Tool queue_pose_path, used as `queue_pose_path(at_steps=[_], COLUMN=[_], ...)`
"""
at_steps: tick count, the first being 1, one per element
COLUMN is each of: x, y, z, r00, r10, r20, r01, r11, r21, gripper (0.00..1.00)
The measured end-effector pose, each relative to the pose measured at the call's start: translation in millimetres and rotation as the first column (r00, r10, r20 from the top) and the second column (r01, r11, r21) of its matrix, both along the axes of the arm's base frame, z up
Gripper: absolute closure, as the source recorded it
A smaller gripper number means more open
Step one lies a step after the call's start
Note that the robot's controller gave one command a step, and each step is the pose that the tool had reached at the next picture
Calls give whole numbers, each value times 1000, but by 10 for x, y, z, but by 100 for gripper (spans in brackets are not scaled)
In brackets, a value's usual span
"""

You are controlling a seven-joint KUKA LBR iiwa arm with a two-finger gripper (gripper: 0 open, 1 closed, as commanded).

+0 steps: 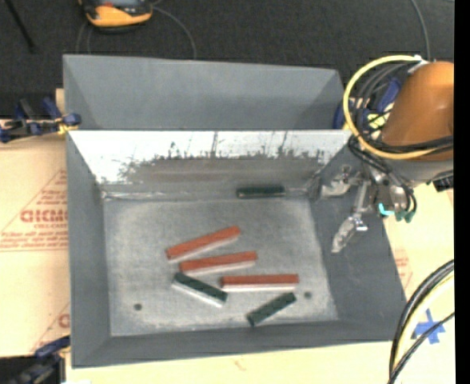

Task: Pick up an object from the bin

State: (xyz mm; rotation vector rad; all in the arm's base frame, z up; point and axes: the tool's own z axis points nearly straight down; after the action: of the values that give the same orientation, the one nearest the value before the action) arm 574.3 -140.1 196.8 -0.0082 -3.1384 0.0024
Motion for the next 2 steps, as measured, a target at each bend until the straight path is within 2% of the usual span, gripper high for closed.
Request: queue_pose_path(at_steps=[1, 2], x=[17, -289], y=[4, 124], z=[45, -515], r00=[1000, 999], r10=[3, 39], r20=[8, 11], r01=[-3, -39], r11=[1000, 999], r21=[-2, -2], gripper=[0, 0])
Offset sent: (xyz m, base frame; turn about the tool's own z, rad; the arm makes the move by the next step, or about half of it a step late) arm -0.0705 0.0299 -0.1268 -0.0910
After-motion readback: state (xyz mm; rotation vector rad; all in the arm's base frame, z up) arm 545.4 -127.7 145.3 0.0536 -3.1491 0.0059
